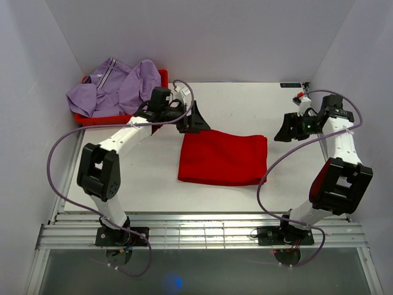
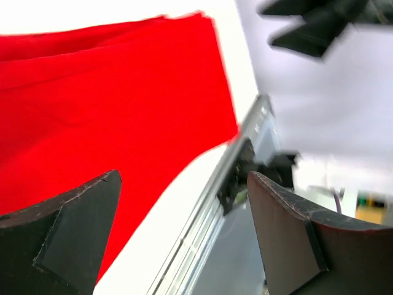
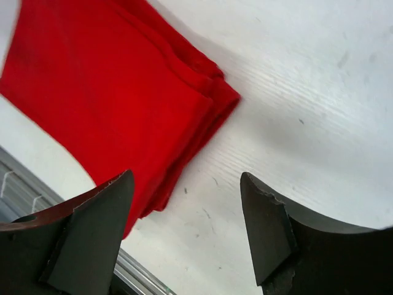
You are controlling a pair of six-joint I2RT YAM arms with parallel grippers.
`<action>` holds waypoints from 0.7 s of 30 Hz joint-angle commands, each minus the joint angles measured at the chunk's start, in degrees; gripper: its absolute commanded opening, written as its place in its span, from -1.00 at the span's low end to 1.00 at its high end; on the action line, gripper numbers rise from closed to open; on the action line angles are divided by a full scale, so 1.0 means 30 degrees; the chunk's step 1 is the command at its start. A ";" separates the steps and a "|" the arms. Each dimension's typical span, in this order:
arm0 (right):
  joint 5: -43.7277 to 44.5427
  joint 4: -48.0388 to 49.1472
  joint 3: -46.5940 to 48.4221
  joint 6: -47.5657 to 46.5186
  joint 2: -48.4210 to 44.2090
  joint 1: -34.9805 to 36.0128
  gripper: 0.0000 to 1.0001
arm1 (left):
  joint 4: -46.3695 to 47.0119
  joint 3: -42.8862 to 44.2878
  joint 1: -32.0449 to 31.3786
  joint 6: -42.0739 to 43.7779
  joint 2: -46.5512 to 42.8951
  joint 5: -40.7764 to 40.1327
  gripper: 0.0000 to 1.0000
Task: Fold and stack the trousers
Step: Neatly place the folded trousers to the corner
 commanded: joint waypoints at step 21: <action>-0.4545 0.1983 -0.1121 -0.0878 0.8889 0.4135 0.19 | 0.9971 0.0381 0.2052 -0.2677 0.9566 0.6442 0.60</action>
